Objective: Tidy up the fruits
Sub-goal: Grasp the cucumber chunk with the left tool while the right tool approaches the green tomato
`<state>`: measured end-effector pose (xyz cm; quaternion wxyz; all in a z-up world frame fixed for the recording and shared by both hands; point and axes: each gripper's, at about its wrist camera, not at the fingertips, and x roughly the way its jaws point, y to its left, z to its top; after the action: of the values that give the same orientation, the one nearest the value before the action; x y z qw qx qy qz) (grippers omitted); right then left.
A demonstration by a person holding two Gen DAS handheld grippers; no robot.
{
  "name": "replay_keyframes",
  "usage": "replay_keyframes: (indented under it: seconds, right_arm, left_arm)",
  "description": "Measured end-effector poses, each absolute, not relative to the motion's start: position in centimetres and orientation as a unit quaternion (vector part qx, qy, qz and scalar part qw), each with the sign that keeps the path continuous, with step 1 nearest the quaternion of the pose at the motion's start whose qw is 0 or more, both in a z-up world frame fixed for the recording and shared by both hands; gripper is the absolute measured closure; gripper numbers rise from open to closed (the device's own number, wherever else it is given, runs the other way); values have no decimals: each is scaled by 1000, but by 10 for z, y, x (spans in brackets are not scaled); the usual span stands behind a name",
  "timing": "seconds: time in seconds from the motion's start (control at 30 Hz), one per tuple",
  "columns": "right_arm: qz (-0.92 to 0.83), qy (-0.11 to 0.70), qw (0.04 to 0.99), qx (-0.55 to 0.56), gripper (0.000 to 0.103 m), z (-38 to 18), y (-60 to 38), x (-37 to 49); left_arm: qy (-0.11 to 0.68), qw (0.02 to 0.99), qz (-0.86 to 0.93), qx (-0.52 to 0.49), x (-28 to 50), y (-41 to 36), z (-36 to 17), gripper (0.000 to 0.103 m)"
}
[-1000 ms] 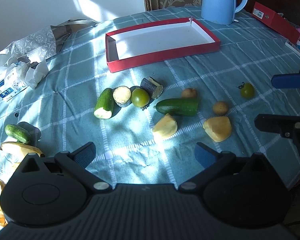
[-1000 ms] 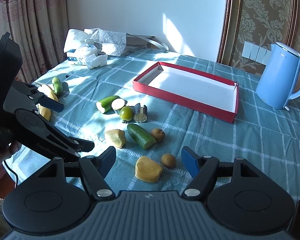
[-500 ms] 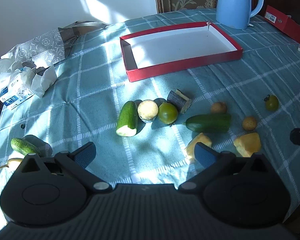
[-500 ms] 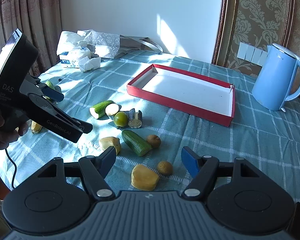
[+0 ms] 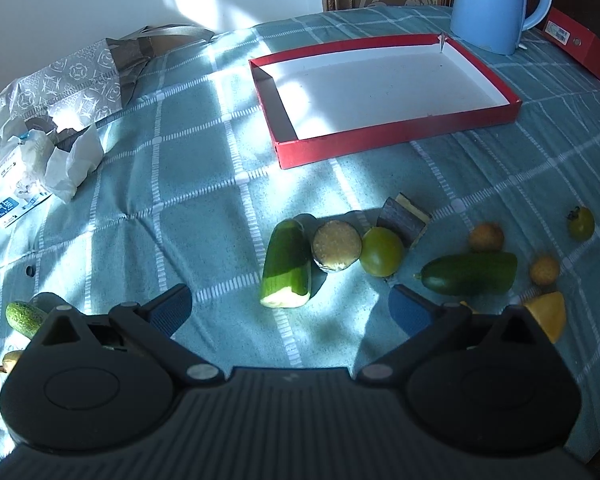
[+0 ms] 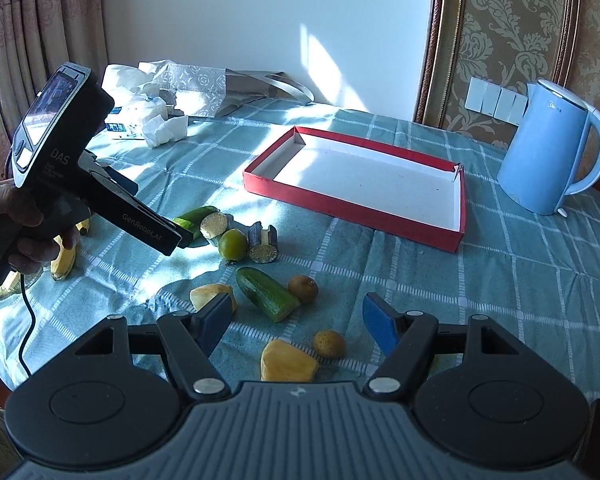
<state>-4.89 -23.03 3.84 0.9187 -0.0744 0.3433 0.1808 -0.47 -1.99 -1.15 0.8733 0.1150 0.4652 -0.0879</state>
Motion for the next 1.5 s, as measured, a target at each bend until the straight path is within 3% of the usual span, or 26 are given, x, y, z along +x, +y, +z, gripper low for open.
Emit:
replay_keyframes:
  seconds: [0.63,0.7,1.03,1.23,1.5]
  right_arm:
    - [159,352,920,-66,30,37,-228,-42]
    - [158,352,920,-66,30,38,-227,-41]
    - [155,352,921,-67,30,38,-226,-40]
    - [152,352,921,-67,30,38,-226,-40]
    - [148,352,922,-65,30,37,-228,-39]
  left_arm:
    - [495,851,-108,137,27,-17,-34,0]
    - [498,848,-112,147,29,-18,-37,15]
    - [515,835,-126,148,41,-16,-47,35]
    - [529,828,-128,135,47,-14,-50,71]
    - [522,831,-131,141,43,-16,-46,73]
